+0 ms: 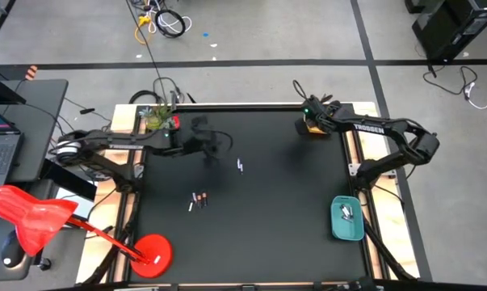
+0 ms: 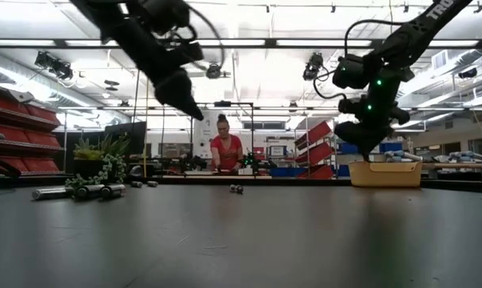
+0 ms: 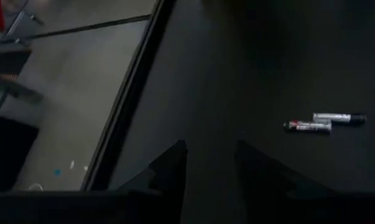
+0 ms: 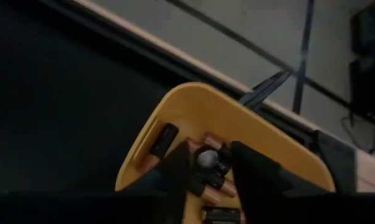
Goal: Sort batteries
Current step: Put the black battery into the yellow bin
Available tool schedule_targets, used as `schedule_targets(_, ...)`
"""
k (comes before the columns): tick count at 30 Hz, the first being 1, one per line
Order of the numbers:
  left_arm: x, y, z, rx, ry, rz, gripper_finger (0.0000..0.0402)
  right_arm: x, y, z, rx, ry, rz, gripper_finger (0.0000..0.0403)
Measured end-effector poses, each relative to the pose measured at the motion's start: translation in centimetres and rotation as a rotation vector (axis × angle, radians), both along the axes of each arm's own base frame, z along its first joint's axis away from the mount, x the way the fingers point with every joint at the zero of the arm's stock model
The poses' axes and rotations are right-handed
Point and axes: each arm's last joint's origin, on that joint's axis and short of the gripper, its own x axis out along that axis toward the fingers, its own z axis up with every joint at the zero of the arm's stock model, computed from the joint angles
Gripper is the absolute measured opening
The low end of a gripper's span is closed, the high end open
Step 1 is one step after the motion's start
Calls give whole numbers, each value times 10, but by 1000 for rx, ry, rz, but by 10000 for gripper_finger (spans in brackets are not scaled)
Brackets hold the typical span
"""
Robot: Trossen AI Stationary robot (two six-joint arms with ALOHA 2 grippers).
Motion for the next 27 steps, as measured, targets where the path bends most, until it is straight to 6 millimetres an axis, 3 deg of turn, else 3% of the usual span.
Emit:
schedule_targets(4,-14,-3,-13,-47,1,49,137,0,0,0,26,-25,24,185)
schedule_targets(8,-20,-1,-24,-87,45,107,137,9,12,7,11,-55,86,207)
schedule_targets(12,-25,3,-29,-89,90,165,137,31,35,16,-47,-106,235,201)
schedule_targets(19,-34,20,-35,-97,160,251,137,76,90,20,-128,-302,708,173)
schedule_targets(23,-40,35,-49,-164,250,267,137,83,114,15,-119,-444,927,163)
schedule_targets(27,-44,45,-59,-270,273,285,137,81,129,5,-141,-574,1027,161)
